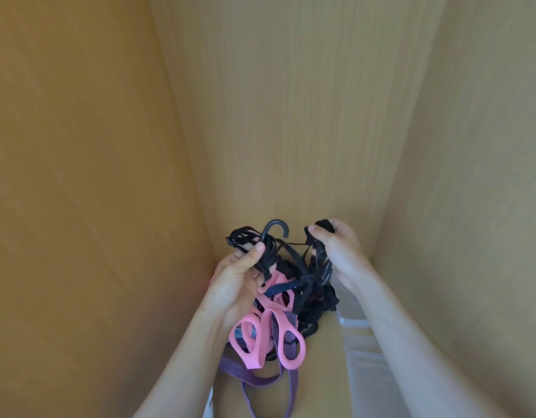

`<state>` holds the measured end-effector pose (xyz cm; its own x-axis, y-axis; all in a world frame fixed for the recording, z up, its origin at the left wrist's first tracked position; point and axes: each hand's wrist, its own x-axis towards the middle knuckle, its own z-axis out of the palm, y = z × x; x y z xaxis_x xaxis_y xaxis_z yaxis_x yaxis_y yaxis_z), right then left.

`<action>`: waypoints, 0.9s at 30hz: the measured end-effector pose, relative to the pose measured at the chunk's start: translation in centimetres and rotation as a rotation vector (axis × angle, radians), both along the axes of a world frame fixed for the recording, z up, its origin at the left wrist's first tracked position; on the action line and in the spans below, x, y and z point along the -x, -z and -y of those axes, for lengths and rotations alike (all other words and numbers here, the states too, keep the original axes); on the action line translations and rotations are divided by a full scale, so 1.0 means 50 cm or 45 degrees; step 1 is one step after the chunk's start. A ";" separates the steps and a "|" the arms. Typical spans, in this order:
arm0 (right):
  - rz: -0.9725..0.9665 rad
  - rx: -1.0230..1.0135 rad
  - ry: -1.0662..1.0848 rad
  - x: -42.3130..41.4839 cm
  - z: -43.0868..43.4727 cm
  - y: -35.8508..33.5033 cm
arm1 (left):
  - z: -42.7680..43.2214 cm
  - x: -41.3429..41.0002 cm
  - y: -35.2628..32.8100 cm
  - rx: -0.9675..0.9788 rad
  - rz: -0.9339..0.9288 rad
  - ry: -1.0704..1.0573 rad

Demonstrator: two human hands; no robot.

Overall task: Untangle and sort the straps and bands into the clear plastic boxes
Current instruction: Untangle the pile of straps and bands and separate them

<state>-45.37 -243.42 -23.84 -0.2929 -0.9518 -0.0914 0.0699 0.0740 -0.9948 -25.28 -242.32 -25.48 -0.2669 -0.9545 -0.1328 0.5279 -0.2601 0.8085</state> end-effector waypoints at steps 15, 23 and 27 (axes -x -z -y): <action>-0.950 -0.066 -0.283 0.006 -0.075 0.008 | -0.004 -0.013 0.003 -0.006 0.212 -0.146; -0.448 0.098 -0.429 -0.059 -0.065 0.011 | -0.017 0.006 -0.009 0.198 0.274 0.062; -0.307 0.118 -0.449 -0.059 -0.069 0.026 | -0.019 0.002 -0.009 0.253 0.359 0.033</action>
